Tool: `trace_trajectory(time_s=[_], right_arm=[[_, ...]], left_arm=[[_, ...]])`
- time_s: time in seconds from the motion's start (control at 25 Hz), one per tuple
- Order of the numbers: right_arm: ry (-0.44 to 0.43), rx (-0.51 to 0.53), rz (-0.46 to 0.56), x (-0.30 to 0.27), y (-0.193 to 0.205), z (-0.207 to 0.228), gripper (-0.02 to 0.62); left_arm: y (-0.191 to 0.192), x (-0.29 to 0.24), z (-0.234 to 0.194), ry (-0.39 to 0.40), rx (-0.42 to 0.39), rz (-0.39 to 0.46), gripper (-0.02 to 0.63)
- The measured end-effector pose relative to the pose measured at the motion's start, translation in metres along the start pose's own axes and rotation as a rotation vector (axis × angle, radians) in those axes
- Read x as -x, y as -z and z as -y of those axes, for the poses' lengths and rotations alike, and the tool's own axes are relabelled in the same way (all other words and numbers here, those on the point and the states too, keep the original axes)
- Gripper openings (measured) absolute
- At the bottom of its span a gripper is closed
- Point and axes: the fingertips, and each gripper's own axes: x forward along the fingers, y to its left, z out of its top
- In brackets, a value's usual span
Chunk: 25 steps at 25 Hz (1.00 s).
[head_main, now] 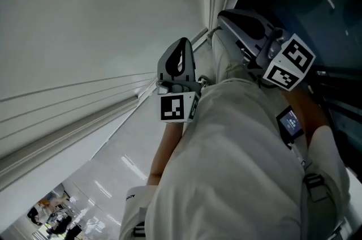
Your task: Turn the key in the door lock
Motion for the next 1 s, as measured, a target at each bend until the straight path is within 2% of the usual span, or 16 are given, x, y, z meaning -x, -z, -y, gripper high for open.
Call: trace_trajectory(time_s=[0.12,0.28,0.52,0.8,1.0], right_arm=[[-0.011,0.035,0.003,0.009,-0.003,-0.009,0.003],[0.03,0.03,-0.018,0.022,0.003,-0.007,0.002],[0.074,0.027,-0.047,0.029,0.022,-0.004,0.002],[0.133,0.193,-0.042,0.024,0.032,-0.025,0.002],[0.152,0.246,-0.04,0.02,0.039,-0.034,0.002]], left_arm=[[0.001,0.001,0.009,0.022,0.003,-0.001,0.009],[-0.001,0.006,0.016,0.032,0.006,0.005,0.009],[0.002,0.01,0.009,-0.004,0.031,0.01,0.009],[0.005,0.01,0.007,-0.021,0.042,0.008,0.009],[0.011,0.012,-0.001,-0.058,0.037,-0.037,0.009]])
